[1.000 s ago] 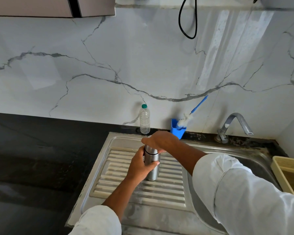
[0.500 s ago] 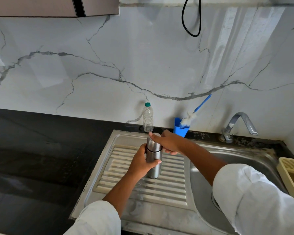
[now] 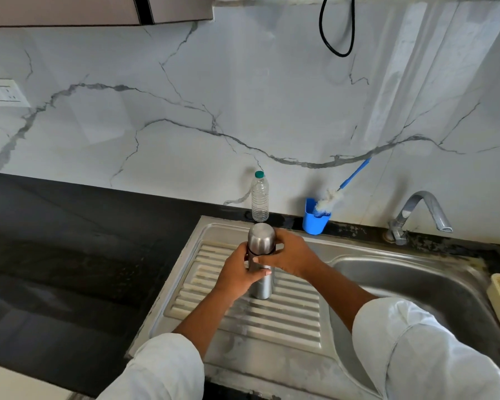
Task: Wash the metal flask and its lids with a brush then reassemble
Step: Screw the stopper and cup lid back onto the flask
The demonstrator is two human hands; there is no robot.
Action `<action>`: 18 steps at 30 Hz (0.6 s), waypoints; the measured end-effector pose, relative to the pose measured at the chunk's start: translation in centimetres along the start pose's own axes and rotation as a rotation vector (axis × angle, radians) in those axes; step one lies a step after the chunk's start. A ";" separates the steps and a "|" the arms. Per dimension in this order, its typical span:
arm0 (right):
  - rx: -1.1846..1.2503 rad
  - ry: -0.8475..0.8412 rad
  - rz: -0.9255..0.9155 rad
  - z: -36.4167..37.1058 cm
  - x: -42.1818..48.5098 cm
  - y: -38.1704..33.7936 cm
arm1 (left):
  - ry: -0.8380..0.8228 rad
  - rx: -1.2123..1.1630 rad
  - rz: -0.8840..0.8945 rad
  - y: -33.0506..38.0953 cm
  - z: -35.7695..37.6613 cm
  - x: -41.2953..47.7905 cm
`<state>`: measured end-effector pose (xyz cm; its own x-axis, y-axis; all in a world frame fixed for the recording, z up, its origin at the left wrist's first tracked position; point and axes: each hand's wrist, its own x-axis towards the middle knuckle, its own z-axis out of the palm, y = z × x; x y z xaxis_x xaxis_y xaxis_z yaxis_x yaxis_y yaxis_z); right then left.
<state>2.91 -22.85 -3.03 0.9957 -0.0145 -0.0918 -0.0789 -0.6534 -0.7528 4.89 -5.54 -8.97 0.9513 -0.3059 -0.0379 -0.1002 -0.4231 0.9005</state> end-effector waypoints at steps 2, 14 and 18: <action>0.001 -0.022 -0.008 0.7 0.4 -0.3 | 0.018 0.004 -0.009 -0.5 -0.9 -0.1; -0.045 -0.115 -0.016 2.5 2.3 -2.8 | 0.018 0.026 -0.060 -1.6 -4.0 -0.7; -0.019 -0.221 0.002 1.6 1.7 -3.3 | -0.006 0.026 -0.067 -1.6 -4.2 -0.5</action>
<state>4.79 -19.51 -1.76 0.9603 0.1495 -0.2355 -0.0776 -0.6677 -0.7404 5.77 -1.14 -8.59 0.9543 -0.2815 -0.1004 -0.0441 -0.4649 0.8842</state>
